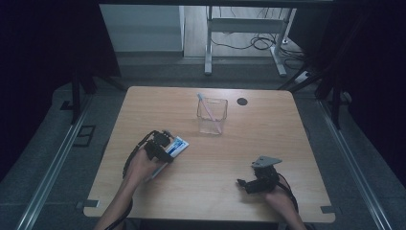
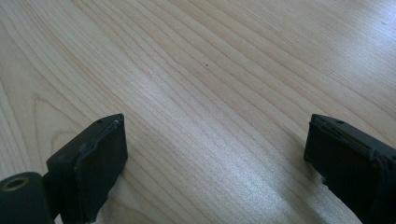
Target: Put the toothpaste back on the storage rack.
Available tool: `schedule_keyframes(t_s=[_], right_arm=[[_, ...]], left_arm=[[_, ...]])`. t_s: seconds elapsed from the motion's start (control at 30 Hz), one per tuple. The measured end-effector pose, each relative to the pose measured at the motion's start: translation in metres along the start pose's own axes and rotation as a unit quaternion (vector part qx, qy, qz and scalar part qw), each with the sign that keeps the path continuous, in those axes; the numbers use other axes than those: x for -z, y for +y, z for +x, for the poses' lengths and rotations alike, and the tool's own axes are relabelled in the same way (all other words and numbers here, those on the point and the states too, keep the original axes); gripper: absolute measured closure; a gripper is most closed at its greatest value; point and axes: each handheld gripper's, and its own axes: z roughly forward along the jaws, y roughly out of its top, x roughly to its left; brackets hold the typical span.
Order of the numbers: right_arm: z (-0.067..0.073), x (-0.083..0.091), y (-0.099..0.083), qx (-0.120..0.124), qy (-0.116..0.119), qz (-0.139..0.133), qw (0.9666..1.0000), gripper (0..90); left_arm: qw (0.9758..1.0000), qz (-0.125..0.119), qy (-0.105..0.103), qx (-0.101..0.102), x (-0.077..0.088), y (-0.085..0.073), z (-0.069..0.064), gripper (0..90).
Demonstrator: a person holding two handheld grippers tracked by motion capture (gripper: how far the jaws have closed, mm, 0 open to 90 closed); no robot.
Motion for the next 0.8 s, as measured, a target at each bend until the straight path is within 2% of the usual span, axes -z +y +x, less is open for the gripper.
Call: schedule_keyframes(t_s=[0.1, 0.2, 0.27, 0.47, 0.63, 0.8], right_arm=[[0.0, 0.0, 0.0, 0.0, 0.0, 0.0, 1.0, 5.8], [0.0, 0.0, 0.0, -0.001, 0.0, 0.0, 1.0, 5.8], [0.0, 0.0, 0.0, -0.001, 0.0, 0.0, 1.0, 5.8], [0.0, 0.0, 0.0, -0.001, 0.0, 0.0, 1.0, 5.8], [0.0, 0.0, 0.0, -0.001, 0.0, 0.0, 1.0, 5.8], [0.0, 0.0, 0.0, -0.001, 0.0, 0.0, 1.0, 5.8]], left_arm=[[0.9999, -0.006, 0.002, -0.01, 0.005, -0.001, 0.0, 64.8], [0.9999, -0.011, 0.002, -0.011, 0.006, -0.001, -0.001, 69.4], [0.9997, -0.013, 0.002, -0.019, 0.008, -0.001, -0.001, 71.6], [0.9994, -0.03, -0.017, -0.012, 0.01, -0.004, 0.002, 73.8], [0.9988, -0.042, -0.018, -0.019, 0.013, -0.003, 0.001, 73.9], [0.9974, -0.066, -0.02, -0.023, 0.021, 0.0, 0.0, 73.9]])
